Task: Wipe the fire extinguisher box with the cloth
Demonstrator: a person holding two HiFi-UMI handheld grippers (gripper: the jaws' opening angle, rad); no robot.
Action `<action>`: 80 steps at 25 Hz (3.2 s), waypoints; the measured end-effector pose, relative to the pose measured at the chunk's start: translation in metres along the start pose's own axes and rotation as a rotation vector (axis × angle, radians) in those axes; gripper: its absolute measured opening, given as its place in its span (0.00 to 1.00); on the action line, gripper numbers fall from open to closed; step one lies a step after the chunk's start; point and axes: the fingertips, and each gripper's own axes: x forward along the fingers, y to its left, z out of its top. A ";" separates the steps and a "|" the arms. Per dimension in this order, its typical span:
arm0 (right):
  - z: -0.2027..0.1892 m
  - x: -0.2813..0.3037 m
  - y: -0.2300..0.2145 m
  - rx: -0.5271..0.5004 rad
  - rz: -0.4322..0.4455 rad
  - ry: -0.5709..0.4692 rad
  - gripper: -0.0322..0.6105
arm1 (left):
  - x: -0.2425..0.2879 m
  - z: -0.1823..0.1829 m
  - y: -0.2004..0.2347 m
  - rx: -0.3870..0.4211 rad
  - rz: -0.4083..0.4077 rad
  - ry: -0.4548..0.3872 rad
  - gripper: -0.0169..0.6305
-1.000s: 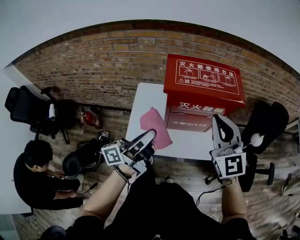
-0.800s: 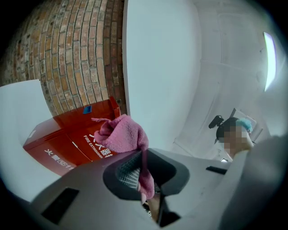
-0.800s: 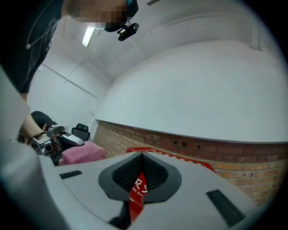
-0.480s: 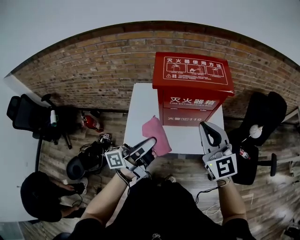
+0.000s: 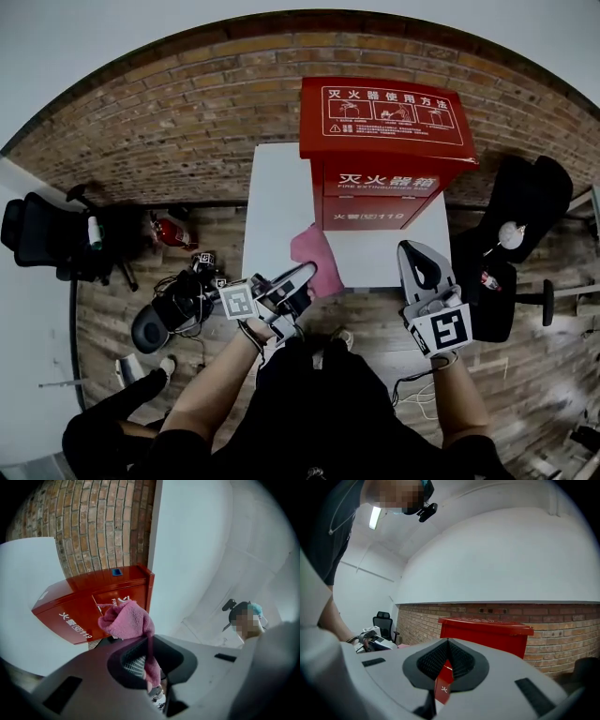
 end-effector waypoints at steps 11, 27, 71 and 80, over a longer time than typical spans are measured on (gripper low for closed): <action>-0.057 -0.011 -0.006 0.022 -0.026 0.071 0.08 | 0.000 -0.010 0.118 -0.077 0.080 0.036 0.12; -0.129 -0.021 -0.028 0.007 -0.054 0.201 0.08 | 0.000 -0.055 0.272 -0.186 0.295 0.161 0.12; -0.176 -0.065 -0.027 0.021 -0.132 0.322 0.08 | -0.115 -0.047 0.378 0.027 0.944 0.304 0.24; -0.163 -0.067 -0.018 0.030 -0.155 0.319 0.08 | -0.133 -0.028 0.343 0.123 0.947 0.294 0.31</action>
